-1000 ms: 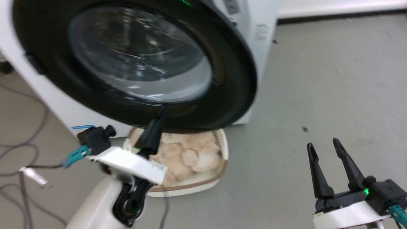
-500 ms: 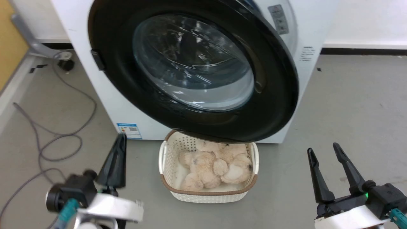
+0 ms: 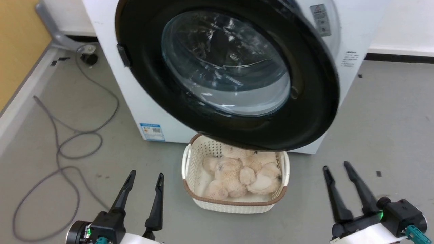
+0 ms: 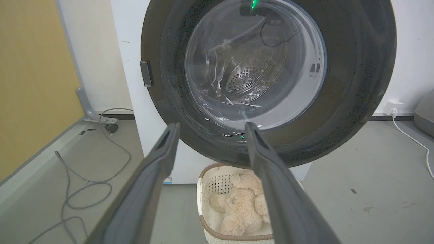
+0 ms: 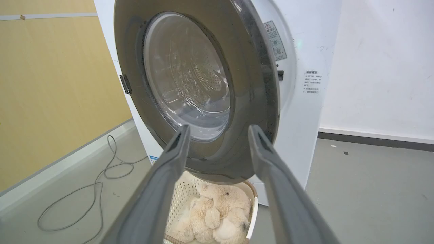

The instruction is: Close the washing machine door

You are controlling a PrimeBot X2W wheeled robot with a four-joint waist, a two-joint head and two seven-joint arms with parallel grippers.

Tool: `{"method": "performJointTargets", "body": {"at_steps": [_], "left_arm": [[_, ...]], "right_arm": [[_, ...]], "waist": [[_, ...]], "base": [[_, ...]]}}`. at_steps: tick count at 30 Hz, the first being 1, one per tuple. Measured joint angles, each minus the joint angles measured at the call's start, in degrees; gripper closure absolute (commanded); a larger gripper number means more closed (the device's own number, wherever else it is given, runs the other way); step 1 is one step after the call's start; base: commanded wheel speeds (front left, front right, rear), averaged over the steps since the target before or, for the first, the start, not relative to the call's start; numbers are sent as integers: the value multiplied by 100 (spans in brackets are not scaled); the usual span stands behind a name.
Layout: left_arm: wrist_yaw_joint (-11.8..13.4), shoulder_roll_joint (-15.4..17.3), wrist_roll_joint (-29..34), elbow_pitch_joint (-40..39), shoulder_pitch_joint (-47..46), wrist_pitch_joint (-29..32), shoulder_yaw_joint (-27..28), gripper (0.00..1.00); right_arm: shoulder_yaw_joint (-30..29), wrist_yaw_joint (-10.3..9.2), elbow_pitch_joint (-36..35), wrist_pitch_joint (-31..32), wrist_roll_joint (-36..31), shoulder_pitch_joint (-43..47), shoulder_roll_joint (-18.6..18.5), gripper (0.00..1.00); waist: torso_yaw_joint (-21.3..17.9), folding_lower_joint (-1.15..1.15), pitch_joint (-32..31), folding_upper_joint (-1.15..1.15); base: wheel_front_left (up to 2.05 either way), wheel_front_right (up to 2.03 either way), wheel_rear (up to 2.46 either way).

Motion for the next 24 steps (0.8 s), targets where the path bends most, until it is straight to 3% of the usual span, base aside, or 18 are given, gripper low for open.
{"method": "performJointTargets", "body": {"at_steps": [8,24], "left_arm": [[-187,-214,181,-13,-157,0,41,0],[-556,-588,386,-62,-797,0,131,0]], "right_arm": [[349,0,51,8,43,-415,-391,100],[1016,1,1236,412,947,-3091,-1820,100]], "waist": [[247,0,341,0],[762,1,1526,0]], "base": [[0,0,0],[0,0,0]]}}
